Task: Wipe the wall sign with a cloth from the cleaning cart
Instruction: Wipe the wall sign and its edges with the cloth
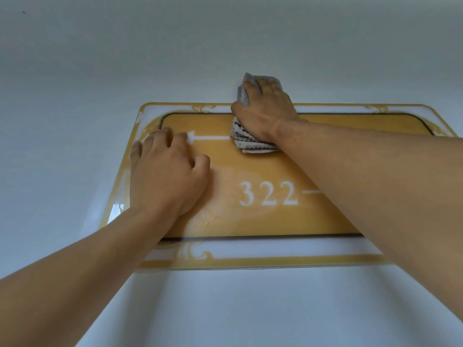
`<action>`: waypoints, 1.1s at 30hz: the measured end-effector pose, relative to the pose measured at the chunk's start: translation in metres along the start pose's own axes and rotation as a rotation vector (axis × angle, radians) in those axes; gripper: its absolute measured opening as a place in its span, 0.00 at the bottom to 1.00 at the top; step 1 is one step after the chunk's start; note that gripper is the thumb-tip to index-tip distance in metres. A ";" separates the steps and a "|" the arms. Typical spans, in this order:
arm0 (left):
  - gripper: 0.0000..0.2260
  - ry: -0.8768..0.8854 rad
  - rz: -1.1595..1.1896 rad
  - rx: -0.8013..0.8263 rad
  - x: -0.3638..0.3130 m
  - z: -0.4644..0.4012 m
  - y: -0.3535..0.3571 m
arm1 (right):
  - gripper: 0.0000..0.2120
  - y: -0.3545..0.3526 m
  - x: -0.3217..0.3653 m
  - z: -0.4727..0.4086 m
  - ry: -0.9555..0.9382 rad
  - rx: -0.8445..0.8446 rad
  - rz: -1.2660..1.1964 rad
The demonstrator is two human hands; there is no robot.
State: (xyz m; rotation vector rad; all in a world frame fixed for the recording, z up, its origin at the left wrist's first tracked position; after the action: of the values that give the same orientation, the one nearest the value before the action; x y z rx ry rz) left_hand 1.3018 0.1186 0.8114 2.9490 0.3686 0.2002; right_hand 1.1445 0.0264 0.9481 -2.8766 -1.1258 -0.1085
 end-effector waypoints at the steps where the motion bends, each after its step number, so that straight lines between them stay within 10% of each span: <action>1: 0.29 0.000 0.002 -0.003 0.000 0.000 0.000 | 0.36 0.000 0.000 -0.002 0.002 -0.001 -0.004; 33: 0.28 -0.020 0.041 -0.020 0.002 0.002 0.001 | 0.34 0.003 0.005 0.082 -0.037 0.023 0.007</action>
State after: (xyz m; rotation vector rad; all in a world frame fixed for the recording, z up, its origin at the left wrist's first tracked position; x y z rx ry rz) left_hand 1.3042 0.1181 0.8099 2.9388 0.3014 0.1787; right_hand 1.1541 0.0340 0.8667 -2.8735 -1.1155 -0.0426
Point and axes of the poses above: each hand's wrist, its own z-axis away from the middle knuckle, its own y-axis out of the palm, x = y × z, the point moved 7 cm from there along -z, towards the middle knuckle, and after that the axes turned 10 degrees about y, right-handed, at the moved point
